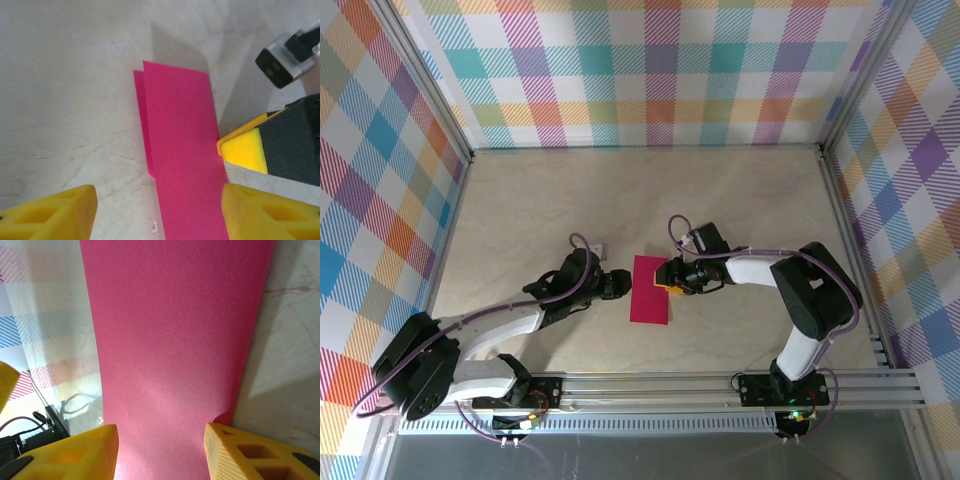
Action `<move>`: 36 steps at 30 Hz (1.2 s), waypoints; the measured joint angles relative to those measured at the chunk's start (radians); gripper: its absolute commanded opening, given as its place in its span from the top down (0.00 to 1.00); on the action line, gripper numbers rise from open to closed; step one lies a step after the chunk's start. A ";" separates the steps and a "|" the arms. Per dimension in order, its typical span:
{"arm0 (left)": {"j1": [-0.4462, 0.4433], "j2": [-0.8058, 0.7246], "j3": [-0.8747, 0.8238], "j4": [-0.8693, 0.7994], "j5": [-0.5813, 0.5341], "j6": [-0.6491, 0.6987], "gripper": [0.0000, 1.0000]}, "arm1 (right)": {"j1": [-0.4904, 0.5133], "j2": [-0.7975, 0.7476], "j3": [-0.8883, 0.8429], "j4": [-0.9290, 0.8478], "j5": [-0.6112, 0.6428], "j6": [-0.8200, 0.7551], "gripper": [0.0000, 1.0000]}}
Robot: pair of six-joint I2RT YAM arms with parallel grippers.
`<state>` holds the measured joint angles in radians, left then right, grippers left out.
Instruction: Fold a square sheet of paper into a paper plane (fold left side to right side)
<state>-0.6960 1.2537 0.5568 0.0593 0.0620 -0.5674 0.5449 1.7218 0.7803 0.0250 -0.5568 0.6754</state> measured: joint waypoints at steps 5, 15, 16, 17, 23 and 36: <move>0.008 0.133 0.082 -0.008 0.126 -0.024 0.42 | 0.000 0.000 0.000 0.000 0.004 -0.003 0.51; 0.040 0.282 0.119 -0.007 0.240 -0.069 0.48 | 0.000 0.000 0.000 0.000 0.006 -0.005 0.51; 0.044 0.289 0.119 -0.006 0.246 -0.072 0.49 | 0.000 0.000 0.000 0.000 0.006 -0.006 0.51; 0.047 0.298 0.120 -0.004 0.254 -0.075 0.52 | 0.000 0.000 0.000 0.000 0.006 -0.006 0.51; 0.051 0.341 0.121 0.021 0.294 -0.094 0.61 | 0.000 0.002 0.000 0.001 0.006 -0.006 0.52; 0.058 0.350 0.121 0.052 0.315 -0.120 0.88 | 0.000 -0.003 0.000 0.000 0.015 -0.019 0.50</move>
<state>-0.6384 1.6039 0.6781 0.1116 0.3771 -0.6876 0.5449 1.7191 0.7799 0.0254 -0.5419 0.6567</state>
